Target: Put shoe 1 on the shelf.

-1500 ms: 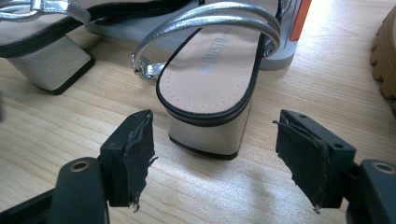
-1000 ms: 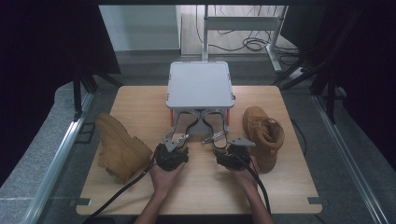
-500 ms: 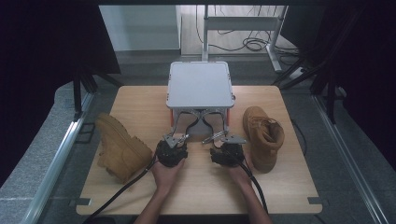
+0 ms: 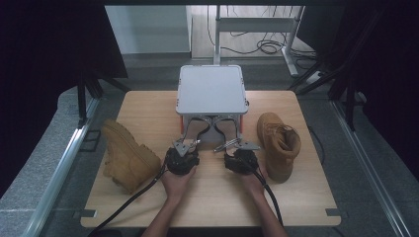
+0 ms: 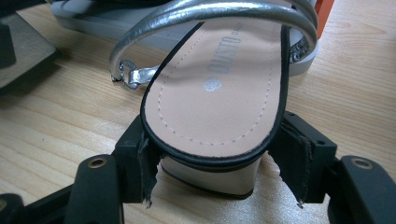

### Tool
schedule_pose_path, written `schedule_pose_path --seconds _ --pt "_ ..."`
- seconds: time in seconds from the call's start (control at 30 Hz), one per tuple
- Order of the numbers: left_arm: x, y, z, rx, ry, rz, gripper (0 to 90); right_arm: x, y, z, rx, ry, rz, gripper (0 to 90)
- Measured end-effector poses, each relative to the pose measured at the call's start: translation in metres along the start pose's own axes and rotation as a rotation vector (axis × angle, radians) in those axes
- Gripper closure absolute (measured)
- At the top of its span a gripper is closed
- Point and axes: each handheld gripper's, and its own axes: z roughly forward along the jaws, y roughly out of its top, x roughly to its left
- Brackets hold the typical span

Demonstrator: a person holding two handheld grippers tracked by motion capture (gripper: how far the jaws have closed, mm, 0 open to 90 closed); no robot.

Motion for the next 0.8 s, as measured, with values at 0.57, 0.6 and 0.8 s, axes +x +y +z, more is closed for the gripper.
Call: schedule_pose_path --seconds 0.57,0.6,0.8 --pt "-0.011 0.012 0.014 -0.074 0.083 -0.013 41.6 0.000 0.000 0.000 0.004 -0.001 0.009 37.1" --pt "-0.011 0.012 0.016 -0.079 0.086 -0.020 41.6 0.000 0.000 0.000 0.004 -0.001 0.009 37.1" --pt "-0.013 0.018 0.025 -0.072 0.112 -0.022 41.6 0.000 0.000 0.000 0.005 -0.001 0.009 37.1"
